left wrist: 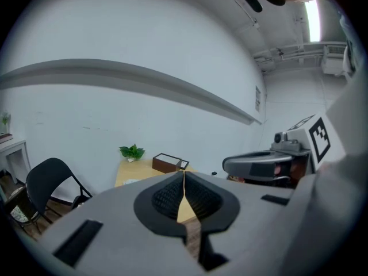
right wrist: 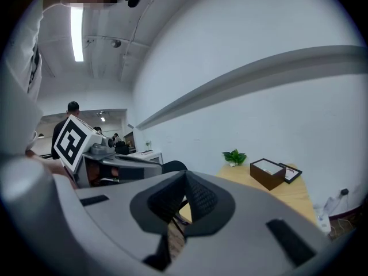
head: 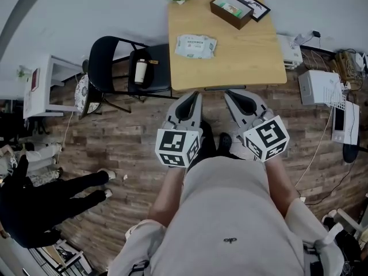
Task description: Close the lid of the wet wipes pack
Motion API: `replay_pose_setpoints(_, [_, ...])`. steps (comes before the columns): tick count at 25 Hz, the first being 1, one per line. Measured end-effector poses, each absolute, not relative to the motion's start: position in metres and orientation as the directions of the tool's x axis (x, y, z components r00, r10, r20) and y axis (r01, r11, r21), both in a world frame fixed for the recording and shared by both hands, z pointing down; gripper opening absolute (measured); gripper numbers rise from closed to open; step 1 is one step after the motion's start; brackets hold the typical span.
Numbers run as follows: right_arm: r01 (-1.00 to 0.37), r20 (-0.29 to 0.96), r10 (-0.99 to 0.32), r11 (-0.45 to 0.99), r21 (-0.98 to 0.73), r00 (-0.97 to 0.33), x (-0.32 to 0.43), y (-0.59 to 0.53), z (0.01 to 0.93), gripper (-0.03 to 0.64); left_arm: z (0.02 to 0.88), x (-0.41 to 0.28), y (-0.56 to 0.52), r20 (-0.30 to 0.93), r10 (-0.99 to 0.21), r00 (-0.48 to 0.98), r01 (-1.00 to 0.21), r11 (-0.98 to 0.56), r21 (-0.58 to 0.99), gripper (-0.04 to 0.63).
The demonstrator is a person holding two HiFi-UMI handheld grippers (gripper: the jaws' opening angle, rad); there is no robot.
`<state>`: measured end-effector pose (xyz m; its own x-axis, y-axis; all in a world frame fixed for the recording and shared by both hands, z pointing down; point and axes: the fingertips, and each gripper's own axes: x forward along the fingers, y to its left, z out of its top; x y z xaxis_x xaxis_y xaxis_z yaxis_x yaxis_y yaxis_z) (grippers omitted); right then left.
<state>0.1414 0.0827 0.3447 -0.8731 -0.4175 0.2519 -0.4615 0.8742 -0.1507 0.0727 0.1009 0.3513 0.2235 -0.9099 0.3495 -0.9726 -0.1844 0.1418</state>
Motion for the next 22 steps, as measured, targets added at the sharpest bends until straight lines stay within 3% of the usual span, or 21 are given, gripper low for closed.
replay_pose_setpoints(22, [-0.462, 0.239, -0.425, 0.877, -0.131, -0.873, 0.147, 0.099, 0.335, 0.0, 0.328, 0.082, 0.129, 0.316, -0.922, 0.223, -0.973, -0.189, 0.134, 0.011])
